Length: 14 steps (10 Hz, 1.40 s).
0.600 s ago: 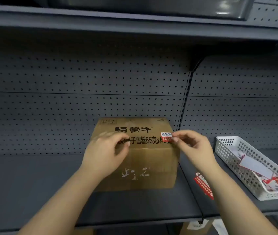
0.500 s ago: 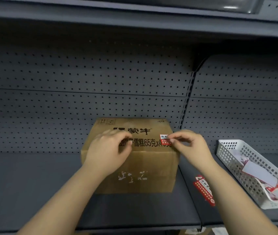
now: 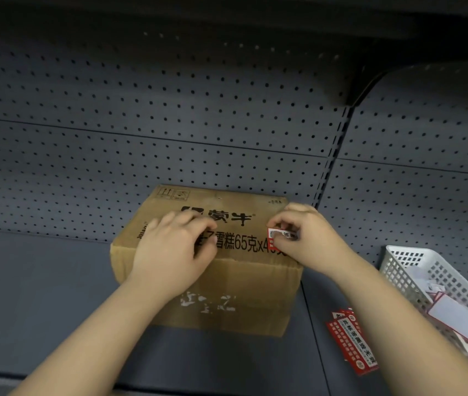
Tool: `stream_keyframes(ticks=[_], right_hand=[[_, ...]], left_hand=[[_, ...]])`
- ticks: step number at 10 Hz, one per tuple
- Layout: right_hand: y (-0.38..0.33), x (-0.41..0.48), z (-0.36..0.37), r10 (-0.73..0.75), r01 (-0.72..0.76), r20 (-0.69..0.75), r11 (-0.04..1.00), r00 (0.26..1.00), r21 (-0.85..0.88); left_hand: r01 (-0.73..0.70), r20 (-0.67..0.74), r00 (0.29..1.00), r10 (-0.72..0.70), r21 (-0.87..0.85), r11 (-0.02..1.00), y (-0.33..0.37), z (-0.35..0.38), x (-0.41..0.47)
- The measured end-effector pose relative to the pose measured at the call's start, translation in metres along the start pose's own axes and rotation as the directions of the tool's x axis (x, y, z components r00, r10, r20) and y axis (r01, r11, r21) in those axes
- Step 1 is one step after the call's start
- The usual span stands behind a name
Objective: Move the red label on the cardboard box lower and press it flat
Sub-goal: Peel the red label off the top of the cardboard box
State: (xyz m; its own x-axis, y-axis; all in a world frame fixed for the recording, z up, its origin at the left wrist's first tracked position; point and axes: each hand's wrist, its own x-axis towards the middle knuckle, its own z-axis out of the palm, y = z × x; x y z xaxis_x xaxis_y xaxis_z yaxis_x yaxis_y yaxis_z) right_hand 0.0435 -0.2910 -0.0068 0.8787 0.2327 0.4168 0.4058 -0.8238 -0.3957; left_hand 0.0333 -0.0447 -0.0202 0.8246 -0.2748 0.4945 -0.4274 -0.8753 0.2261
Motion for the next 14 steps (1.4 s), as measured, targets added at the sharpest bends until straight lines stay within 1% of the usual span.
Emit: stream_keyframes(ticks=[1,2,3,5,7,9,11,12,13,14], right_hand=[[0.002,0.004,-0.002,-0.003,0.003,0.031,1.0,1.0,0.018],[0.004,0.007,-0.002,-0.023,0.023,0.062,1.0,0.998,-0.005],[0.007,0.009,-0.003,-0.04,0.041,0.061,0.999,0.997,-0.007],[0.008,0.007,0.0,-0.013,0.011,0.054,0.999,0.998,0.042],[0.002,0.012,-0.005,0.015,-0.023,0.112,0.997,0.994,0.07],[0.001,0.022,-0.014,0.053,-0.056,0.279,0.998,0.959,0.006],[0.003,0.039,-0.018,0.075,-0.073,0.431,0.997,0.899,-0.021],[0.008,0.042,-0.021,0.052,-0.081,0.442,0.996,0.896,0.048],[0.014,0.038,-0.019,0.011,-0.079,0.368,0.982,0.93,0.171],[0.016,0.037,-0.016,0.004,-0.079,0.336,0.974,0.942,0.211]], left_hand=[[-0.001,-0.003,1.0,0.001,0.001,1.0,0.0,0.001,0.0],[0.0,0.004,1.0,0.0,-0.015,1.0,0.0,0.0,-0.001],[-0.004,0.01,1.0,0.004,-0.012,1.0,-0.001,0.0,0.0],[-0.011,0.008,1.0,0.011,-0.009,1.0,-0.002,0.001,0.0],[-0.018,0.012,1.0,0.018,-0.009,1.0,-0.003,0.002,0.001],[-0.026,0.002,1.0,0.026,-0.004,1.0,-0.004,0.003,0.001],[-0.027,0.004,1.0,0.027,-0.003,1.0,-0.004,0.004,0.001],[-0.025,0.001,1.0,0.025,-0.005,1.0,-0.004,0.004,0.001],[-0.028,-0.002,1.0,0.028,-0.009,1.0,-0.004,0.004,0.002],[-0.027,-0.002,1.0,0.027,-0.009,1.0,-0.004,0.004,0.002]])
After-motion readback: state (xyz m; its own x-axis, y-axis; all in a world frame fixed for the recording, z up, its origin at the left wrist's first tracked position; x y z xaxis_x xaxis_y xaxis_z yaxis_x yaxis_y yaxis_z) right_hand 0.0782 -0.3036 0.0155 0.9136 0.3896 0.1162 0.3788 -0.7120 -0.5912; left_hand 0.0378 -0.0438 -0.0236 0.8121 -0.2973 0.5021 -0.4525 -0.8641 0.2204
